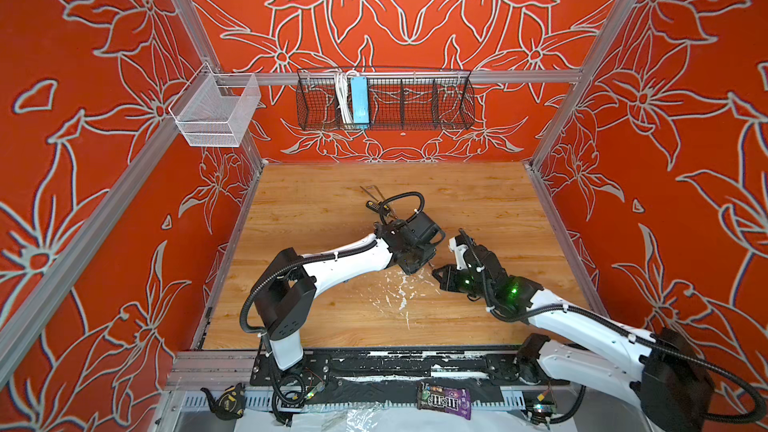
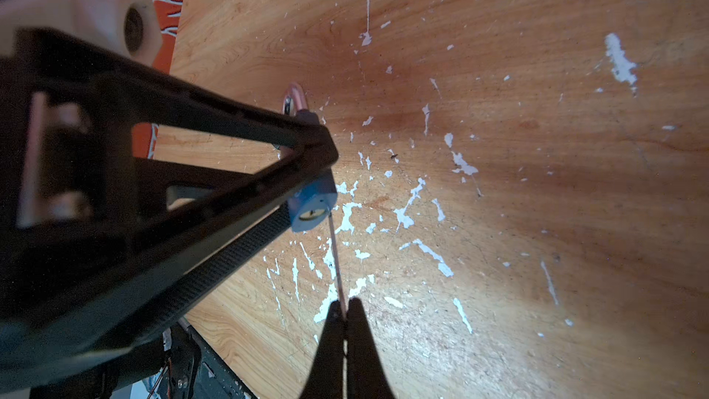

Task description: Unlock with the key

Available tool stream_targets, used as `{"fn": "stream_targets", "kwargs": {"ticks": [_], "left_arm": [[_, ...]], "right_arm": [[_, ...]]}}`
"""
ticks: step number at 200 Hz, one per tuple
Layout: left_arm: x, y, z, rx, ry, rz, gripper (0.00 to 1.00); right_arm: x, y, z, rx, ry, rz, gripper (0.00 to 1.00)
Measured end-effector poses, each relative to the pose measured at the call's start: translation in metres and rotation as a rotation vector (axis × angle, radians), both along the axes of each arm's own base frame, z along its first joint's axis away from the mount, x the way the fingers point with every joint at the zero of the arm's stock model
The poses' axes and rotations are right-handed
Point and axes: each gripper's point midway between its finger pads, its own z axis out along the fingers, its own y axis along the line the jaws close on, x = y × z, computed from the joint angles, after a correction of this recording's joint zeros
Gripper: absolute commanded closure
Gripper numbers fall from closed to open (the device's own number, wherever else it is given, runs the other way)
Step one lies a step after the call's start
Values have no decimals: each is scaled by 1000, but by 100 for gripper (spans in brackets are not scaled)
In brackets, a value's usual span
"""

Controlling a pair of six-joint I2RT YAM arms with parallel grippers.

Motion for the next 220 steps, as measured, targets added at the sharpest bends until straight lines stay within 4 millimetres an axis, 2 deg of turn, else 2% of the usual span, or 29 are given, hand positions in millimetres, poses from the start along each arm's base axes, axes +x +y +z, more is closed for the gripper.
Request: {"fn": "stream_targets", "kwargs": {"ticks": [220], "left_arm": [[2,0,2,27,-3,-15,100]], "right_arm": [[-1,2,4,-9,-7,23,100]]}}
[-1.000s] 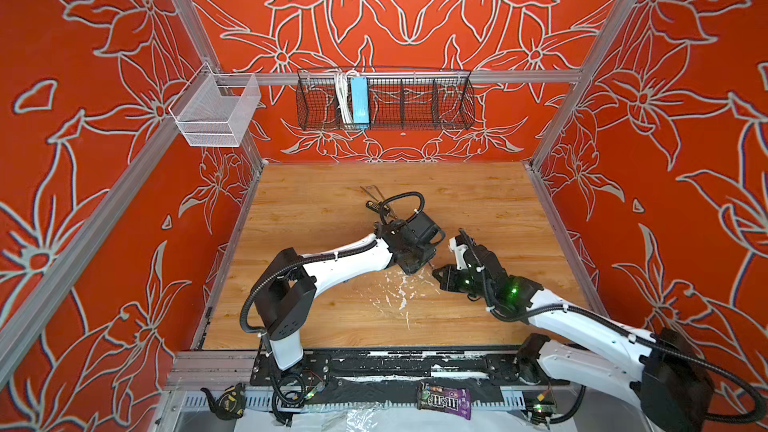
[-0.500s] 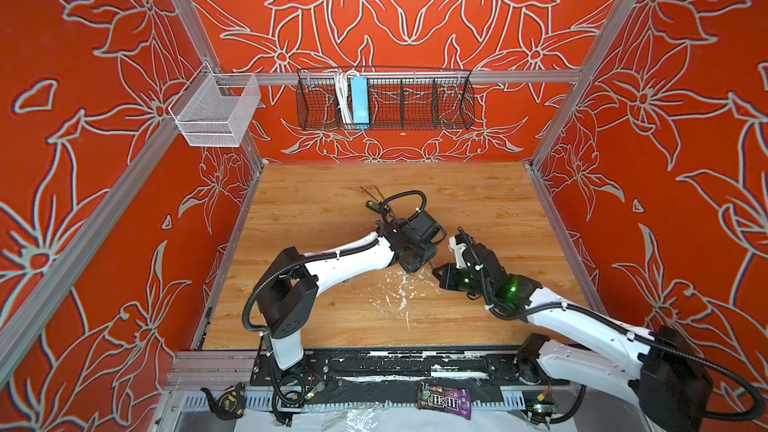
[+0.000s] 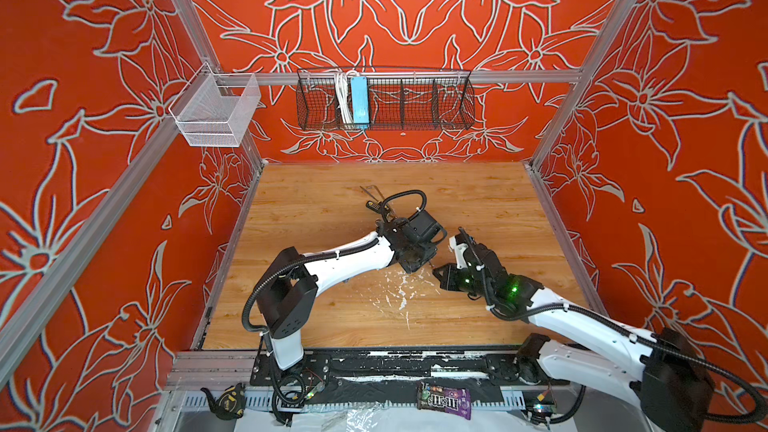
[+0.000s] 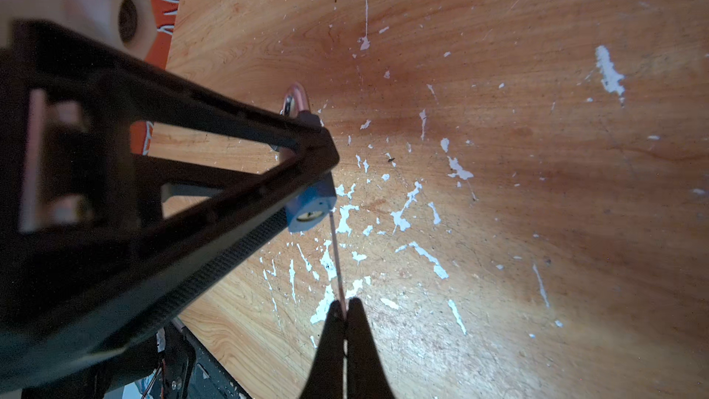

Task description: Unlock with the key

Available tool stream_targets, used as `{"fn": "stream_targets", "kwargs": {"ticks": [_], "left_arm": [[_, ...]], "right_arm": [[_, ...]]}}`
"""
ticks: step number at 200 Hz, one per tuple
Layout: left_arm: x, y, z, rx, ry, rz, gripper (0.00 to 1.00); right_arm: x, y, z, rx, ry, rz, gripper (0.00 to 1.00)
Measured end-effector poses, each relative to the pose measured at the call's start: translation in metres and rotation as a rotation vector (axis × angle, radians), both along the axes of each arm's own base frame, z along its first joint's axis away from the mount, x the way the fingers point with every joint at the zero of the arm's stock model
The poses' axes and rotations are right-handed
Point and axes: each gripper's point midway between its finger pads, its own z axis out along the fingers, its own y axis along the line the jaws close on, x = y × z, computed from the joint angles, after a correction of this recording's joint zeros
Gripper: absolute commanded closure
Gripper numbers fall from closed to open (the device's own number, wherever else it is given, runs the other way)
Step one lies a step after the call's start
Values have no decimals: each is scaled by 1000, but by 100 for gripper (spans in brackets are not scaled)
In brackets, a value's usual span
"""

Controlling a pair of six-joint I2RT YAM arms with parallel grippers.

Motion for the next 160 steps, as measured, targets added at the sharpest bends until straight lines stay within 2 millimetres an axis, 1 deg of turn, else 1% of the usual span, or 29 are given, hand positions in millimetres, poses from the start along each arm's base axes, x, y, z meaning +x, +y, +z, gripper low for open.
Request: {"fn": "stream_targets", "kwargs": {"ticks": [57,94,125,160], "left_arm": [[4,4,0,3,-1,9,100],[4,4,-1,2,0,10,100],[2,3,-3,-3,7,5,100],[2,3,-5,-4,9,4,100]], "right_arm": [[-1,4,5,12,-6,22,100],[4,6,14,21,-26,15,100],[6,8,8,6,-12,14,100],[7,8,7,3,-10,14,100]]}}
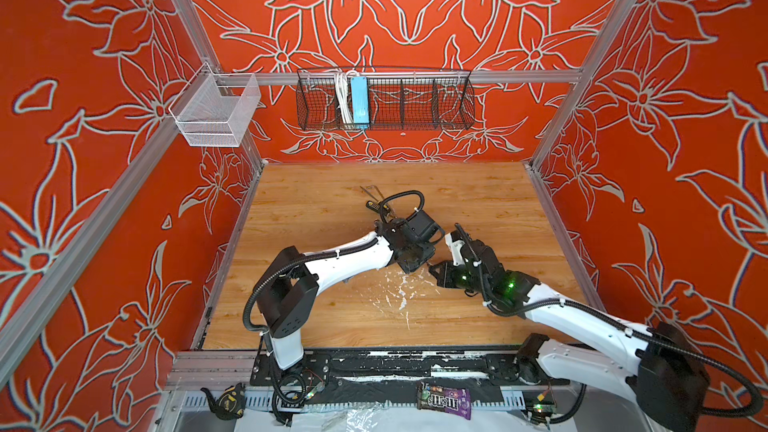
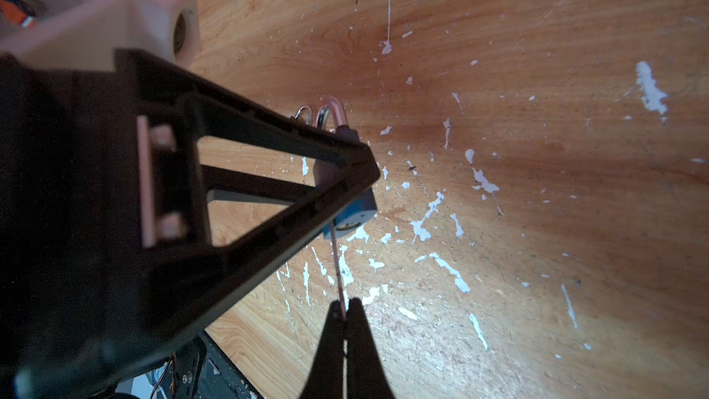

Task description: Unlock with the key

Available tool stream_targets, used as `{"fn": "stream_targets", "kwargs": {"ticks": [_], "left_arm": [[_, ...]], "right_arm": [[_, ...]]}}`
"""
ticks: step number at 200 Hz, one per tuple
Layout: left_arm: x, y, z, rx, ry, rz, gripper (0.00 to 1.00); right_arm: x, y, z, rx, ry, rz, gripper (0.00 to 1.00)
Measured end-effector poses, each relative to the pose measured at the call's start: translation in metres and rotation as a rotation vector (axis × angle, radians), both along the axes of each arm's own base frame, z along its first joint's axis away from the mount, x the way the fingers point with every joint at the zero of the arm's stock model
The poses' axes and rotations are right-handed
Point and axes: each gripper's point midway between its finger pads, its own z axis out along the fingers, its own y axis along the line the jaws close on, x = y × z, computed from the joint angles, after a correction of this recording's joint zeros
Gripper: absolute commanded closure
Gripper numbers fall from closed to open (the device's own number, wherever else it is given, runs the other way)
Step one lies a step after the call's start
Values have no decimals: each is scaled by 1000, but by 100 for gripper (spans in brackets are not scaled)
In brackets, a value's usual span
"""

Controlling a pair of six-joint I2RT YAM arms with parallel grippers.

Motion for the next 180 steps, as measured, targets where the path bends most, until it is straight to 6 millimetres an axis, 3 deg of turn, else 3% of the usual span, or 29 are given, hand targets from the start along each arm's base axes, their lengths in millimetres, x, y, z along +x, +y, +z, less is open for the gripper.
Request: {"fn": "stream_targets", "kwargs": {"ticks": [59,180], "left_arm": [[1,0,0,2,-4,2,100],[-1,9,0,2,-11,14,100]], "right_arm": [[-2,-3,10,13,-30,1,100],[-2,-3,1,-13,-18,12,100]]}}
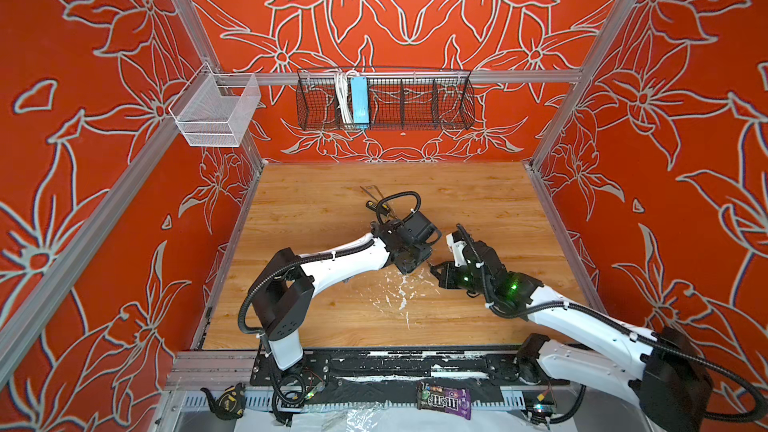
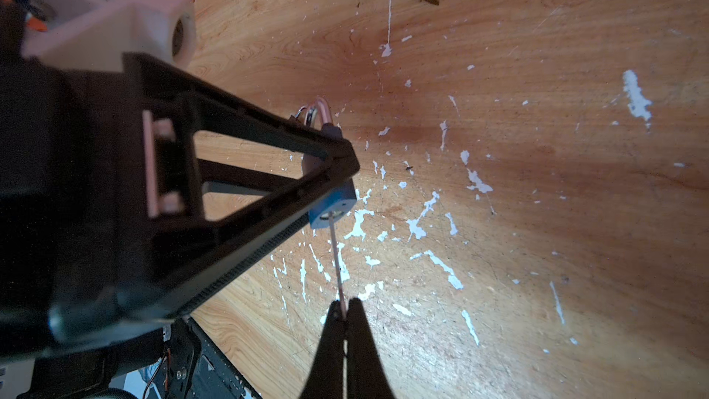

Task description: Unlock with the key

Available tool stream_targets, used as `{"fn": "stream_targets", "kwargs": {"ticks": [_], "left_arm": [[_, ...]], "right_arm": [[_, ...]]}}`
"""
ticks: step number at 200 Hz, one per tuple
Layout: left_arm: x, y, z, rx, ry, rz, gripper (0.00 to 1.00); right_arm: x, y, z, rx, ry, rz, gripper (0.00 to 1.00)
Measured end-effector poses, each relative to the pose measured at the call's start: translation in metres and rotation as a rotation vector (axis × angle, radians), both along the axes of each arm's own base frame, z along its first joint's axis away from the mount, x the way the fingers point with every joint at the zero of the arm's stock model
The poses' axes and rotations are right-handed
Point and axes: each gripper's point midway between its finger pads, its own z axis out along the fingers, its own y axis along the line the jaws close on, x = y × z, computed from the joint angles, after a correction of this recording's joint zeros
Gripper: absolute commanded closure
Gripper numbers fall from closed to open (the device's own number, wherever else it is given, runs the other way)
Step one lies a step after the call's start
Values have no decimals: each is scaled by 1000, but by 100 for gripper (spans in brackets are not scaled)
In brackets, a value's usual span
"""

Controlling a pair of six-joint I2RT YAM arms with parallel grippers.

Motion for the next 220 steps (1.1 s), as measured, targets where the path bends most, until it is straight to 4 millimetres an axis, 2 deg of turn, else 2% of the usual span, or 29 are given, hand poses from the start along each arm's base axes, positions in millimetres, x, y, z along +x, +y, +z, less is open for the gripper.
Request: {"fn": "stream_targets", "kwargs": {"ticks": [48,220], "left_arm": [[1,-1,1,-7,-6,0,100],[2,-1,2,-10,-8,1,100]], "right_arm": [[0,2,-12,-20,30,6,100],[4,5,-4,-7,14,7,100]]}}
